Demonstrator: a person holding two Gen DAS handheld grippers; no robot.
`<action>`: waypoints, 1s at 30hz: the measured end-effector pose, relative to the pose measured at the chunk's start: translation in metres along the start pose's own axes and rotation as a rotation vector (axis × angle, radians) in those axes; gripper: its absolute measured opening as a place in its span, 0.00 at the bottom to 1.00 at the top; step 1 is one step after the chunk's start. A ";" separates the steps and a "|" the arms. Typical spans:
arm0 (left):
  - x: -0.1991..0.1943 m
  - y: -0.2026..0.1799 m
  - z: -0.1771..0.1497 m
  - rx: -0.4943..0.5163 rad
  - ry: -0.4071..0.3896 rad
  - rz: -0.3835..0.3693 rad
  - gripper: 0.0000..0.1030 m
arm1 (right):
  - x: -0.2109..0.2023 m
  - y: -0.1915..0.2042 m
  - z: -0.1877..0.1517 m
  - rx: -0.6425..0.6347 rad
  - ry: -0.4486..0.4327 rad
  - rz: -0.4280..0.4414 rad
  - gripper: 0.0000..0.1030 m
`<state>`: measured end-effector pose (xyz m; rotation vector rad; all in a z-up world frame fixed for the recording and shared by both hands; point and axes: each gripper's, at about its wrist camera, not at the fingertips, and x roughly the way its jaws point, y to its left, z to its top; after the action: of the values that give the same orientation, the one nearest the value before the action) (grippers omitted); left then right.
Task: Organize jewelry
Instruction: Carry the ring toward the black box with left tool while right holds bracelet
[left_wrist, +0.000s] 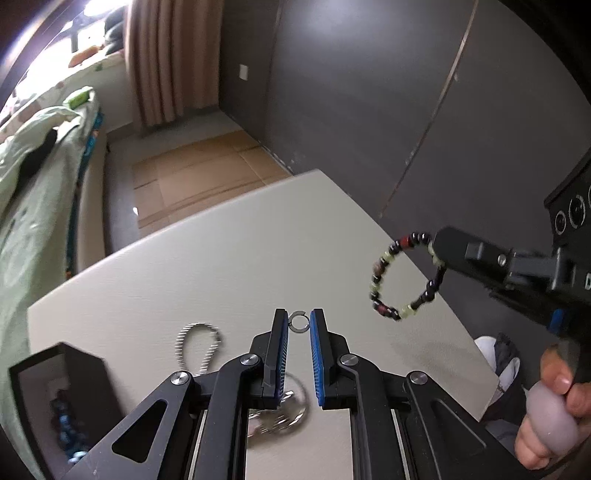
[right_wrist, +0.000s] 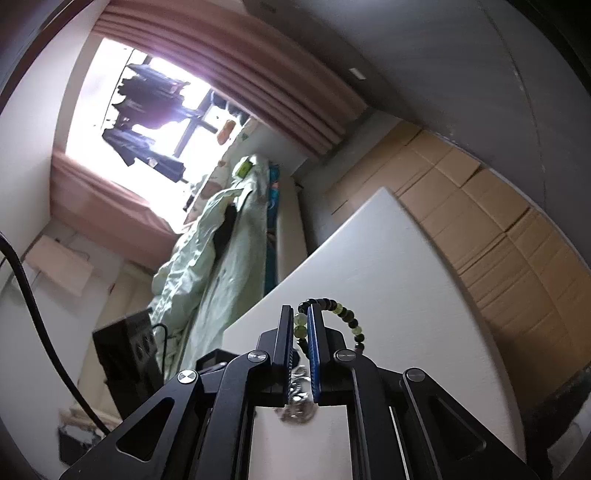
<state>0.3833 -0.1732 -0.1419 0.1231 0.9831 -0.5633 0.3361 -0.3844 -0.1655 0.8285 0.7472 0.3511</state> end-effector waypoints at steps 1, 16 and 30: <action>-0.006 0.004 0.000 -0.007 -0.009 0.008 0.12 | 0.002 0.004 -0.001 -0.006 0.003 0.006 0.08; -0.078 0.072 -0.014 -0.105 -0.090 0.099 0.12 | 0.037 0.071 -0.024 -0.094 0.050 0.090 0.08; -0.099 0.138 -0.050 -0.259 -0.078 0.129 0.13 | 0.075 0.128 -0.051 -0.196 0.112 0.125 0.08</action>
<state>0.3734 0.0010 -0.1102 -0.0655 0.9565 -0.3167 0.3514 -0.2338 -0.1248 0.6760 0.7532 0.5777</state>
